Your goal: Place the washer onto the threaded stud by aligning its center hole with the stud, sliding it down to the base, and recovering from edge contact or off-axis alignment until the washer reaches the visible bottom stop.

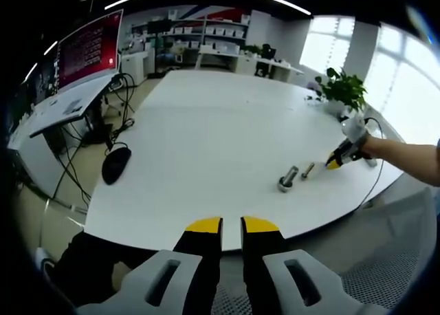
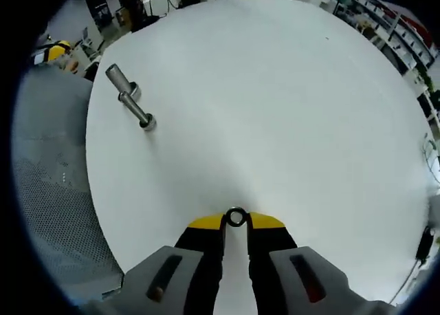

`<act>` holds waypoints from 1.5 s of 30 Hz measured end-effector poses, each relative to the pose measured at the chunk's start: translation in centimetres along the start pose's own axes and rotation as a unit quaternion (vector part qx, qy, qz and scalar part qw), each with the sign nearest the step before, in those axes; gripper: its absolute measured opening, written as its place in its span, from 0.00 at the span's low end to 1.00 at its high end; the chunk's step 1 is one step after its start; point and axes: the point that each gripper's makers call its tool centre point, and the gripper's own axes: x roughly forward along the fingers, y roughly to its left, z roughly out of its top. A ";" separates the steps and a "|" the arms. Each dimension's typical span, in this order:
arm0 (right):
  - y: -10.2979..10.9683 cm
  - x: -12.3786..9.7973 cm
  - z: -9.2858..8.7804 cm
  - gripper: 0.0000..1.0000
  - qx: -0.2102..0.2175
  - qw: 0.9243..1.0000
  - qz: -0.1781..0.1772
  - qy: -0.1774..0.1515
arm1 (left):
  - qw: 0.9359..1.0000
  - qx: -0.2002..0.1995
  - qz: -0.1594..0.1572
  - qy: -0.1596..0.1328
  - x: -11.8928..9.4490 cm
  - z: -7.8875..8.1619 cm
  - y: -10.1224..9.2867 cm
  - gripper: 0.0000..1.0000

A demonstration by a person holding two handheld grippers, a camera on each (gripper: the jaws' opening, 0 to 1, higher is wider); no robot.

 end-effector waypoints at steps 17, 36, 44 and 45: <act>8.7 -4.3 7.9 0.13 -0.103 0.991 0.041 -0.080 | 1.000 0.000 -0.002 -0.003 0.1 0.1 0.0 0.08; 11.3 -1.9 10.8 0.13 -0.229 0.970 0.050 -0.066 | 1.000 -0.001 -0.004 -0.010 0.0 0.3 0.0 0.08; 11.6 -0.6 10.4 0.13 -0.269 0.962 0.048 -0.021 | 1.000 -0.001 -0.004 -0.012 0.0 0.4 0.0 0.08; 11.6 -0.2 10.3 0.13 -0.271 0.961 0.048 -0.015 | 1.000 -0.001 -0.004 -0.012 0.0 0.4 0.0 0.08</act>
